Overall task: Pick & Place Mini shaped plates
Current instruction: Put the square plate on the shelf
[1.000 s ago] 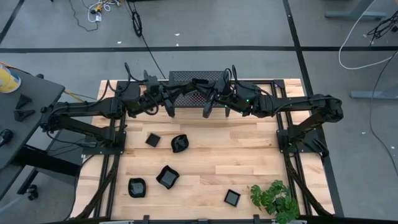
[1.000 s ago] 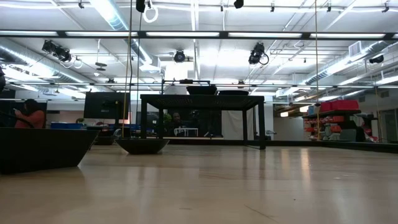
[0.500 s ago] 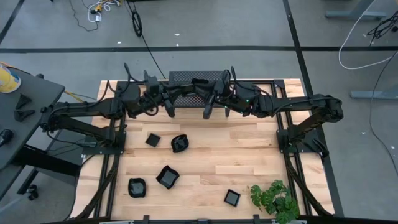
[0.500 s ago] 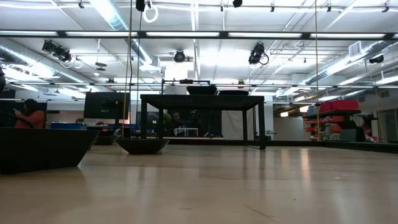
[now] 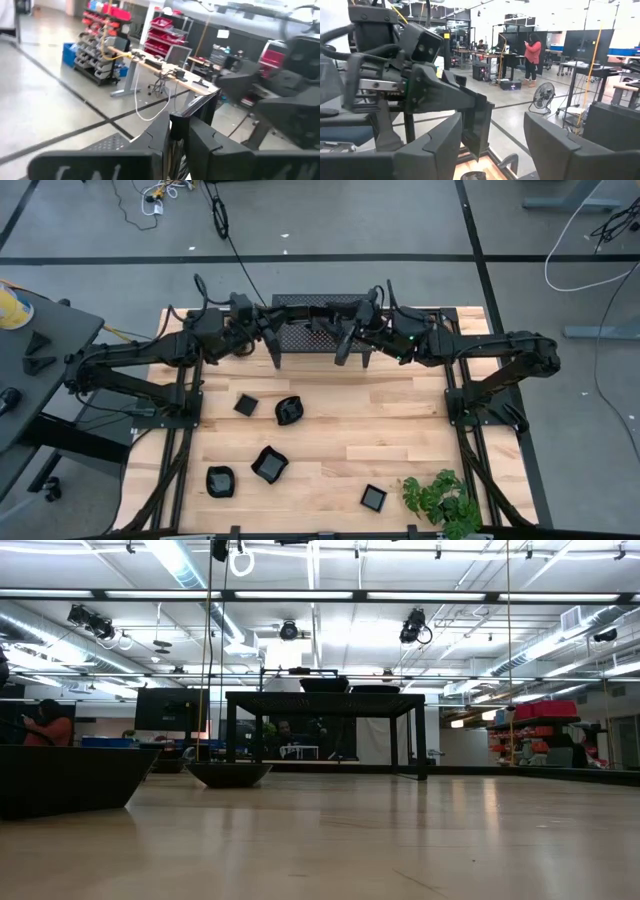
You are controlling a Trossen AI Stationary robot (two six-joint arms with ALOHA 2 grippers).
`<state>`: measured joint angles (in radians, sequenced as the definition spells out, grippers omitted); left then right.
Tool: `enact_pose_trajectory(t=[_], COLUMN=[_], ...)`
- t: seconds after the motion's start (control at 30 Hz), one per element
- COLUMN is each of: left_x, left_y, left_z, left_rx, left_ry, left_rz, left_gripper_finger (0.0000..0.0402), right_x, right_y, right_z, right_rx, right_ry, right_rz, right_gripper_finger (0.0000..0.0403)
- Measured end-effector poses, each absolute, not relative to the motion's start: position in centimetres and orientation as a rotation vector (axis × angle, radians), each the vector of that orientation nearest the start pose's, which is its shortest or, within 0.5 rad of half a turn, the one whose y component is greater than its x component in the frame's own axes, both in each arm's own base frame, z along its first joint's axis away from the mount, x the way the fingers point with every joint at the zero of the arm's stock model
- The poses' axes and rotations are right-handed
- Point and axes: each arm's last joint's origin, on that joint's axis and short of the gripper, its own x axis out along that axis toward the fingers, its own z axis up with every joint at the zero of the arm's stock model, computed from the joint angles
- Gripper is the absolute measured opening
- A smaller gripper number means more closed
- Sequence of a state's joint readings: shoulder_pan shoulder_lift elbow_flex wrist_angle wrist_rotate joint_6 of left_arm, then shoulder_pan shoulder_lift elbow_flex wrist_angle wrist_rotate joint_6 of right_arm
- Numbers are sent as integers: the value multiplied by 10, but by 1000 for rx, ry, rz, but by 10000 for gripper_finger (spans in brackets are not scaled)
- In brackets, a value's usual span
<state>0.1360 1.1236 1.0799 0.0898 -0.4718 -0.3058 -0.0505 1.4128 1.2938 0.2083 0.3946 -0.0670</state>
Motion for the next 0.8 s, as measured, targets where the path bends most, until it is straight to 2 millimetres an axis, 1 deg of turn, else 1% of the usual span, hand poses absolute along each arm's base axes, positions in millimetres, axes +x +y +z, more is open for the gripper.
enact_pose_trajectory(t=[0.1,0.2,0.33,0.43,0.6,0.8], left_x=[239,236,231,225,220,221], left_y=[56,67,84,97,122,155], left_z=[397,394,389,384,370,347], left_rx=[-340,-375,-444,-502,-619,-731], left_ry=[-111,-71,-43,-17,61,169], left_rz=[641,672,699,727,759,745], left_gripper_finger=[39,33,35,37,34,38], right_x=[316,310,305,305,305,305], right_y=[-28,-29,-29,-29,-29,-29], right_z=[407,410,413,413,411,407], right_rx=[-67,-76,-76,-76,-81,-91], right_ry=[-68,-57,-52,-54,-28,17], right_rz=[-476,-514,-549,-549,-547,-545], right_gripper_finger=[215,210,204,200,196,194])
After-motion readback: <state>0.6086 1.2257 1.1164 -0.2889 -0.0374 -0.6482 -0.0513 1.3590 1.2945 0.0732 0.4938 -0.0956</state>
